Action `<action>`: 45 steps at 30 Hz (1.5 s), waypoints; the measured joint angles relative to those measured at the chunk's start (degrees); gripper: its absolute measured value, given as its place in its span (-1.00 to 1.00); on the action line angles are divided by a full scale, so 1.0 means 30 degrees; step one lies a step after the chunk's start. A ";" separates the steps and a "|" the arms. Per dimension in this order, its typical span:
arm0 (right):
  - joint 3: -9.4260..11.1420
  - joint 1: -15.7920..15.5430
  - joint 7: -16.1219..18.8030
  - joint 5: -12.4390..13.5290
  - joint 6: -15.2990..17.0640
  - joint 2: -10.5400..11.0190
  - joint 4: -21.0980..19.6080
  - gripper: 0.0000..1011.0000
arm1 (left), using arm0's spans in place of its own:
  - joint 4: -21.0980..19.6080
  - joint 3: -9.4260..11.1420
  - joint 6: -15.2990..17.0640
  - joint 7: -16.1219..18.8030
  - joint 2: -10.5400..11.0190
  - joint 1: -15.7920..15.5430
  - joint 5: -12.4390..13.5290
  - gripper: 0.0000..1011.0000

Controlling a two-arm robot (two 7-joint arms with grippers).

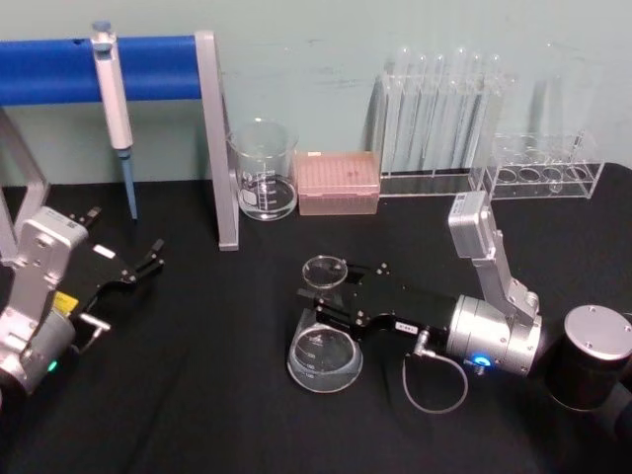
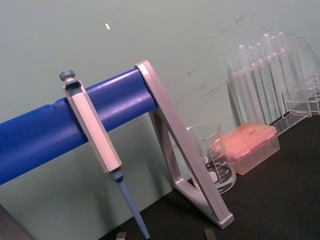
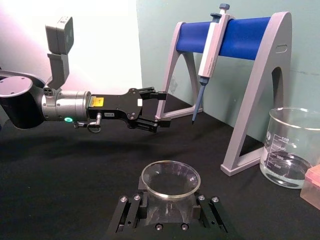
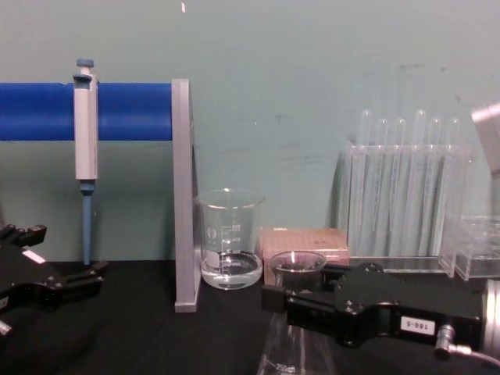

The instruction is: Grasp the erlenmeyer flask with one hand, shake it three times, then place it back.

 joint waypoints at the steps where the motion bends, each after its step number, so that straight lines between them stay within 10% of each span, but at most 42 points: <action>1: 0.0000 0.0000 0.0001 -0.0001 0.0000 0.0001 0.0000 -0.10 | -0.0001 0.0000 0.0001 0.0001 0.0000 0.0000 0.0000 0.98; 27: 0.0008 -0.0027 0.0007 -0.0032 0.0023 0.0019 -0.0015 -0.08 | -0.0001 0.0001 0.0000 0.0001 0.0000 0.0000 0.0000 0.98; 45: 0.0009 -0.0027 0.0006 -0.0058 0.0048 0.0018 -0.0003 0.97 | 0.0000 0.0000 0.0000 0.0000 0.0000 0.0000 0.0000 0.98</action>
